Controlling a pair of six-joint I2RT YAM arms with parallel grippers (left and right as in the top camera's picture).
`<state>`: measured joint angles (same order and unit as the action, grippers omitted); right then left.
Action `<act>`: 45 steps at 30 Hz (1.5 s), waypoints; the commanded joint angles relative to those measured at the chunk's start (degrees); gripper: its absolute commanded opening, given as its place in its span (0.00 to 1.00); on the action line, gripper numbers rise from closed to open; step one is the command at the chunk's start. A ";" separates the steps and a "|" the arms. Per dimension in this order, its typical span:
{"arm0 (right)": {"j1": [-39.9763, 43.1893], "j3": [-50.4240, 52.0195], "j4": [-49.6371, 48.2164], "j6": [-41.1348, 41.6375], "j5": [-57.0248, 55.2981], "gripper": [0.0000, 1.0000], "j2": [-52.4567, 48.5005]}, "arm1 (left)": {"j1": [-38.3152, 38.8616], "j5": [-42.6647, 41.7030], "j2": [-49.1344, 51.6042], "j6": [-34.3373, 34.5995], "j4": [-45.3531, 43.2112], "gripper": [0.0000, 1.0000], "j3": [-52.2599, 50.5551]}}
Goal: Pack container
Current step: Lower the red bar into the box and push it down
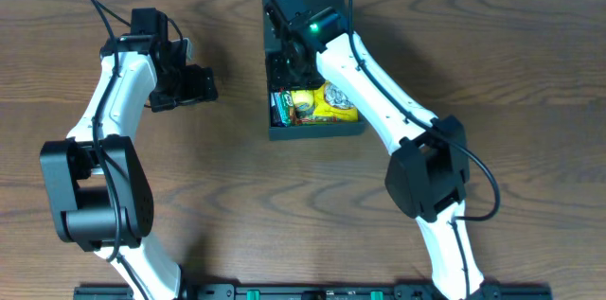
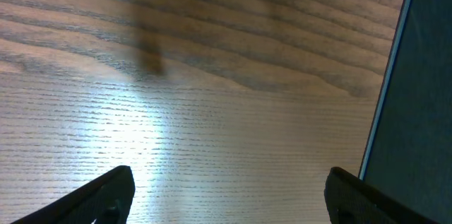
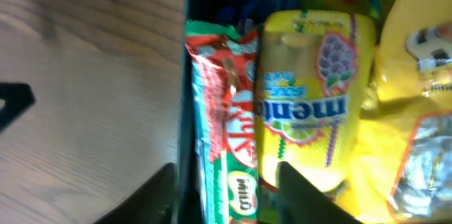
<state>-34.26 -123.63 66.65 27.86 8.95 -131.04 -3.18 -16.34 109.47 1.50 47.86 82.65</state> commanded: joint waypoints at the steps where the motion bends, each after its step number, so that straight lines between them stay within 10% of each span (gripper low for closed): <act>1: 1.79 -1.51 1.05 -2.19 1.09 0.15 -0.11 | -0.15 -0.22 -1.29 0.39 0.39 0.88 1.20; 3: 2.73 -2.12 1.38 -6.08 4.37 0.02 0.11 | -0.15 -0.22 -1.29 0.37 0.39 0.87 1.20; 21: 11.45 7.85 -1.66 -43.41 52.09 0.01 0.09 | -0.15 -0.24 -1.29 0.42 0.42 0.88 1.20; 45: 10.60 22.25 -20.46 -36.00 45.03 0.01 -1.20 | -0.15 -0.22 -1.29 0.37 1.42 0.88 1.20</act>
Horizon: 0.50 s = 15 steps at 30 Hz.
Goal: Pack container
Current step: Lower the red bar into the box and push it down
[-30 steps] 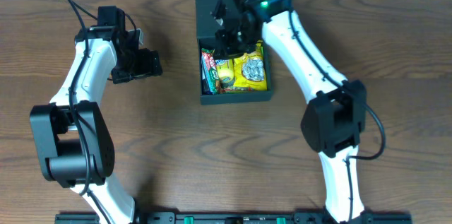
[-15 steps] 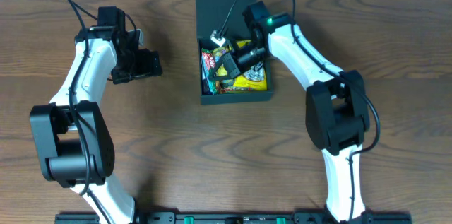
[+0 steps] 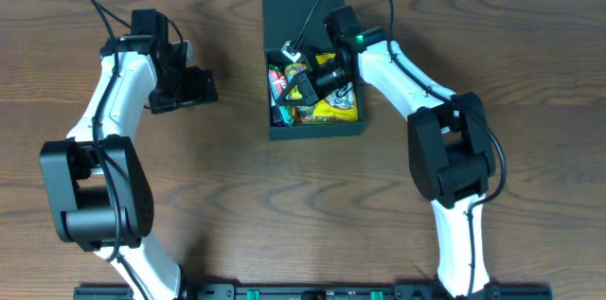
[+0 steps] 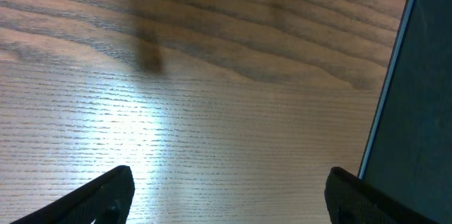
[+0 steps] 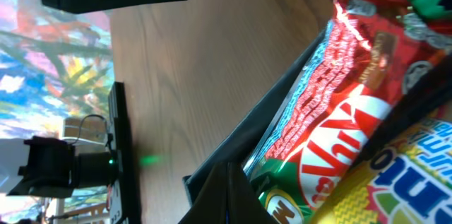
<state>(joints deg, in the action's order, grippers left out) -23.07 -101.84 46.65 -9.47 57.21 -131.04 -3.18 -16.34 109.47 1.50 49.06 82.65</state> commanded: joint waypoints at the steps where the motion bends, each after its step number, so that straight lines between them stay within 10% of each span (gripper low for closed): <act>1: -0.61 0.46 -0.59 1.49 -3.19 0.01 -1.75 | -0.15 -0.22 -1.29 0.39 0.24 0.88 1.20; 15: 1.38 -3.48 -7.23 8.26 6.47 0.01 -2.40 | -0.15 -0.22 -1.29 0.39 0.37 0.88 1.20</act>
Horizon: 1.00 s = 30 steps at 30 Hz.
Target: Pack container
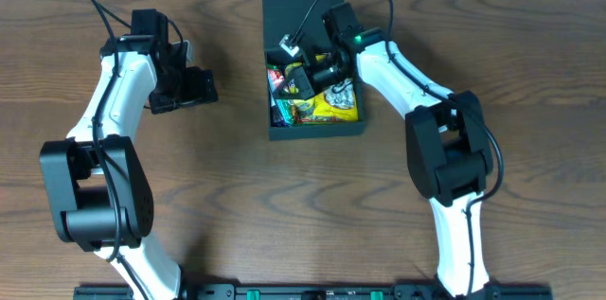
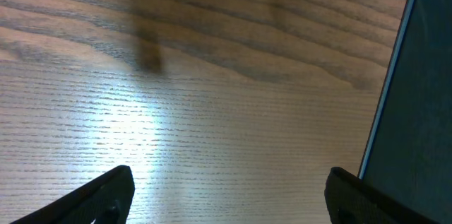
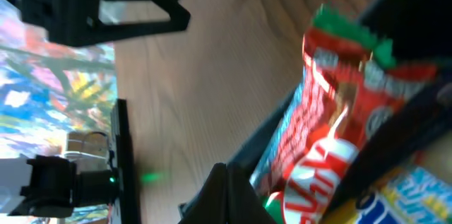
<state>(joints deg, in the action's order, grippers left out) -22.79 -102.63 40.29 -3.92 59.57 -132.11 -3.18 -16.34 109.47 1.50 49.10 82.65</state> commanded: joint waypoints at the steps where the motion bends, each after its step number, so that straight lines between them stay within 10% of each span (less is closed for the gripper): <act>1: 1.38 -3.39 -1.18 3.23 4.04 0.01 -1.33 | -0.15 -0.22 -1.29 0.39 0.37 0.88 1.20; 30: -1.66 -4.02 -3.30 11.63 -25.99 0.01 -2.08 | -0.15 -0.22 -1.29 0.39 0.35 0.87 1.20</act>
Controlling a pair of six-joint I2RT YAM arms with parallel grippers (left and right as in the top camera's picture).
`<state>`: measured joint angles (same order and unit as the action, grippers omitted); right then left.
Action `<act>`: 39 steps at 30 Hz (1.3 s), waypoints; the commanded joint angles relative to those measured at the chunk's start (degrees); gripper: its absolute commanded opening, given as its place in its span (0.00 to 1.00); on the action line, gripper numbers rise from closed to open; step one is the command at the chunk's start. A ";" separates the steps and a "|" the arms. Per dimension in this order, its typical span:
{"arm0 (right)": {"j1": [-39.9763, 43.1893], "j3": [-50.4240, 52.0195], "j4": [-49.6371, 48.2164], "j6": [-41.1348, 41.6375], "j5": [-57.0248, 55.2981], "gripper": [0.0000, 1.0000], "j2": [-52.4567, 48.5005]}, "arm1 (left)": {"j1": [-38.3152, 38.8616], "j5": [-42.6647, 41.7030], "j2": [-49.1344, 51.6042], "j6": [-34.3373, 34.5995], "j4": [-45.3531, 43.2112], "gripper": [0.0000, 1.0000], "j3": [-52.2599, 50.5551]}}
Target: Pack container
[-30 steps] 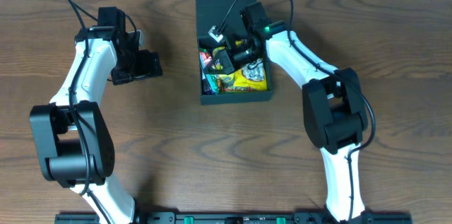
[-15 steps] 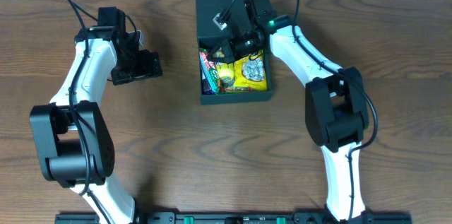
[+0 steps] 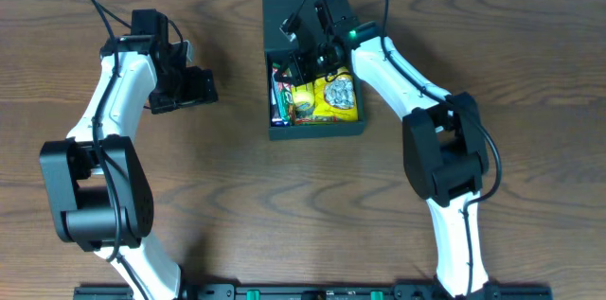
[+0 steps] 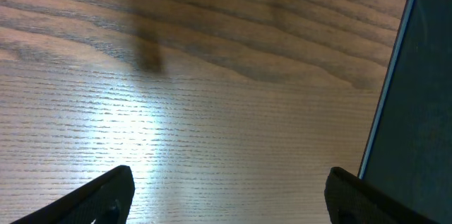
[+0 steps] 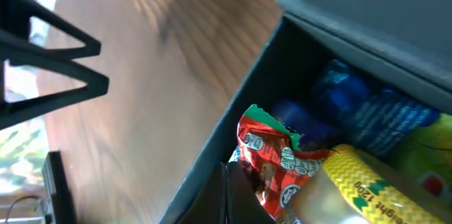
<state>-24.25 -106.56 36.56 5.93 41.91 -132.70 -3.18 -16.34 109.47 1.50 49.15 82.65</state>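
Observation:
The black container (image 3: pixel 317 132) stands open at the table's middle back, its lid laid flat behind it. Inside lie a red KitKat wrapper (image 5: pixel 272 162), a yellow Mentos pack (image 5: pixel 357 192), blue packets (image 5: pixel 360 107) and a yellow-and-silver bag (image 3: pixel 339 95). My right gripper (image 5: pixel 229 197) is shut with nothing between its fingers, its tips against the container's left inner wall beside the red wrapper; overhead the right gripper (image 3: pixel 297 60) sits over the box's rear half. My left gripper (image 4: pixel 229 203) hangs open over bare wood left of the container's wall (image 4: pixel 417 104).
The wooden table (image 3: pixel 189 177) carries only the container. My left gripper (image 3: pixel 189 87) rests about a hand's width from the box's left side. The right arm (image 3: pixel 398 82) reaches in from the right over the box.
The right gripper, still shut, has moved from the middle of the snacks toward the rear left of the container. The red wrapper's end now lies beside its tips. The left arm is unchanged.
At first the right gripper was open, straight above the KitKat and Mentos. Then it was shut and tilted low among the snacks at the left wall. It was then further back along that wall, and now near the blue packets. The left gripper stayed open throughout.

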 commanded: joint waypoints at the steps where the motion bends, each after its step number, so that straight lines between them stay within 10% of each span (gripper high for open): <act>1: -0.24 -0.09 0.42 1.77 -8.48 0.01 -1.49 | -0.15 -0.22 -1.29 0.39 0.31 0.88 1.20; 18: 4.52 -6.71 -0.74 1.77 2.08 0.01 5.18 | -0.17 -8.07 -1.29 0.48 -2.80 0.90 1.20; 22: 7.41 -7.17 -0.39 1.77 2.05 0.01 8.33 | -0.15 -16.55 -1.29 3.02 -8.28 0.64 1.20; 26: 11.28 -7.17 2.10 1.77 2.05 0.01 9.77 | -0.15 -18.34 -1.29 9.20 -13.77 0.07 1.20; 39: 23.08 -1.86 23.19 -2.64 -10.51 0.02 9.79 | 3.45 -16.76 -0.98 20.28 -29.59 0.06 1.11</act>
<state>-0.69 -111.20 58.15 6.48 34.13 -123.33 -1.13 -34.35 109.47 19.40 19.68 82.78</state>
